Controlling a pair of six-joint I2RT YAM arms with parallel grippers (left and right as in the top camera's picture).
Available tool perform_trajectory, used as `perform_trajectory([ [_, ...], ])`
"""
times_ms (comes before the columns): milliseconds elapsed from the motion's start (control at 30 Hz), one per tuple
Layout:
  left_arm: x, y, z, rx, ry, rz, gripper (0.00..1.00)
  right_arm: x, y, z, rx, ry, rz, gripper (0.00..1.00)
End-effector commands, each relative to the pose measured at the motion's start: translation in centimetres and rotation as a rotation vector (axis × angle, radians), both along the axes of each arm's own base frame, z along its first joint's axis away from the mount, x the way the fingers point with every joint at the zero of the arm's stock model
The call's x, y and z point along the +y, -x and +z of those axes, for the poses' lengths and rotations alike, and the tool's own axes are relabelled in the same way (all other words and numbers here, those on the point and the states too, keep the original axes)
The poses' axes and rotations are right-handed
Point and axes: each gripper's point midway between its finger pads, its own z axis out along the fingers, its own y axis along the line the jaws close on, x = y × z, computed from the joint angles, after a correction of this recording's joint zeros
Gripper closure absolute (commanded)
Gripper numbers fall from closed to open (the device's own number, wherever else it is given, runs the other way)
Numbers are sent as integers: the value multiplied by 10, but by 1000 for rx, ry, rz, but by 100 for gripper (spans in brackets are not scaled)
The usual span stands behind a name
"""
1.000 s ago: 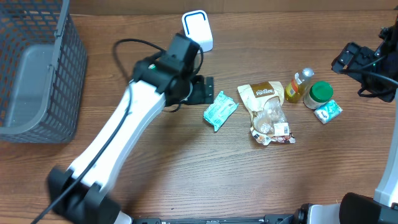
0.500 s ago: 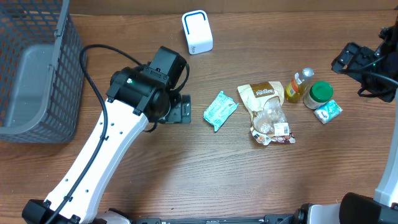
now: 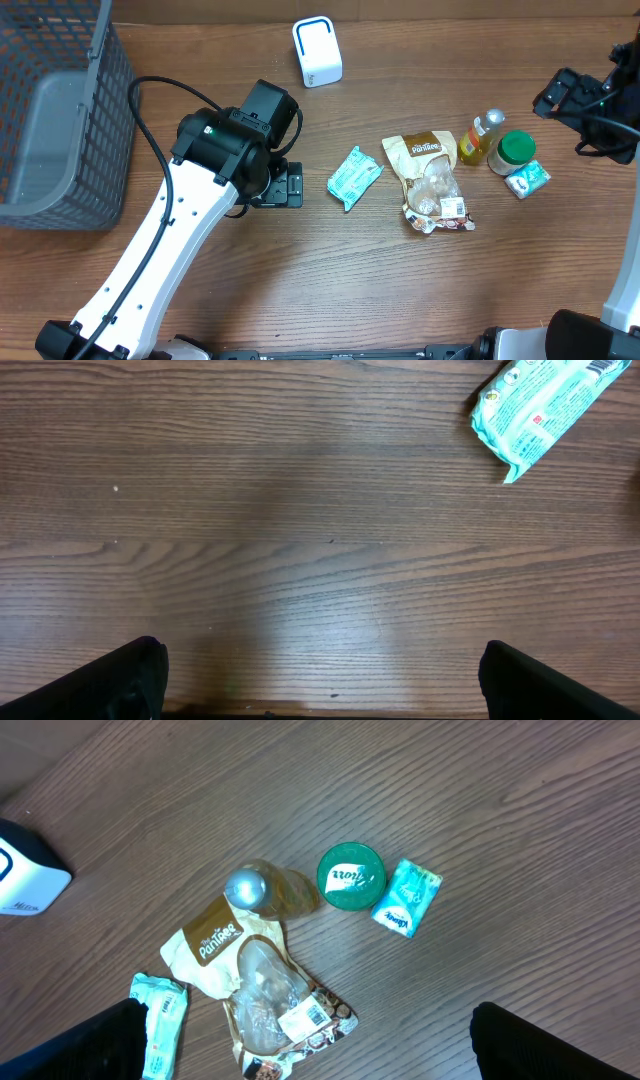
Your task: Scan the item barcode
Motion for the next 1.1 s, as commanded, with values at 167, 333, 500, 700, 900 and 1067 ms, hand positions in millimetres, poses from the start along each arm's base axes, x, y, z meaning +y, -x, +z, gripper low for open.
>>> perform_trajectory([
  [167,8,-4,-1,-14,-51,-13,0,-1,0,11,-34,12,-7,0],
  [333,8,-4,-1,-15,-53,-13,0,-2,0,11,-34,12,-8,0],
  [500,8,-18,0,-71,-71,-5,1,-1,0,11,-34,12,-7,0],
  [700,4,-45,-13,-135,-101,-29,1,-1,0,11,-34,12,-7,0],
  [900,-3,-59,-46,-174,-107,-112,1,-1,0,11,-34,12,-7,0],
  [1067,-4,-65,-76,-203,-111,-167,0,-1,0,11,-34,12,-7,0],
])
